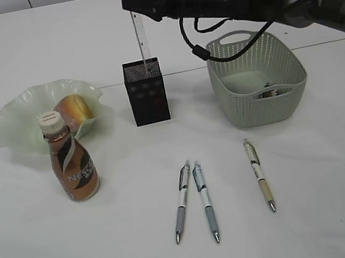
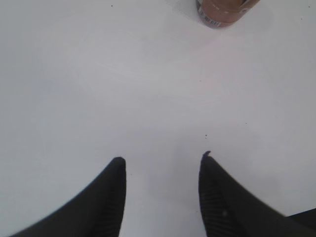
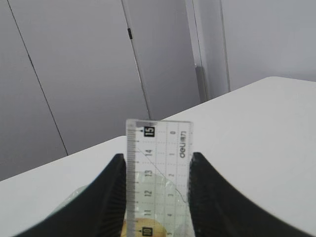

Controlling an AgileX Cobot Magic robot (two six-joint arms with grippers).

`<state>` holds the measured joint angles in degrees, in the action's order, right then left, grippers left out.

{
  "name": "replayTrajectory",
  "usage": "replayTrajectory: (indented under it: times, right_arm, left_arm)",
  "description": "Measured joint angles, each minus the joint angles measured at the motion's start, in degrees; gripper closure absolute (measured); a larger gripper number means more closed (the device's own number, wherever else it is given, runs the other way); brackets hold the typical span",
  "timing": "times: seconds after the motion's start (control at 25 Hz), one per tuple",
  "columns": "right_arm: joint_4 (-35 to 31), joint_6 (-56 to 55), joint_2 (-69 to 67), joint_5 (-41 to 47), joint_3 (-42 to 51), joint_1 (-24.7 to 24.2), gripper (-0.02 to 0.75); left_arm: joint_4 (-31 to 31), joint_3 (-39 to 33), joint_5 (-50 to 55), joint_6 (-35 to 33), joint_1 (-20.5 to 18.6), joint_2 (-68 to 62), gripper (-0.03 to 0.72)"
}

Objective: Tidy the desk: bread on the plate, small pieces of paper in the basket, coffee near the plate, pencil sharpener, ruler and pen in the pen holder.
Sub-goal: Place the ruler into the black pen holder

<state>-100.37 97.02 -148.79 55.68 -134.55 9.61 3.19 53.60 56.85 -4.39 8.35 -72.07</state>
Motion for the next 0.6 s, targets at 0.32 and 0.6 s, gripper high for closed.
replayTrajectory:
  times: [0.32,0.6]
  right_arm:
    - [0.0,0.0,0.0,-0.1,0.0,0.0,0.409]
    - [0.0,0.0,0.0,-0.7,0.0,0.0,0.405]
  left_arm:
    - [0.3,0.0,0.0,0.0,0.0,0.0,0.335]
    - [0.4,0.0,0.0,0.0,0.0,0.0,0.335]
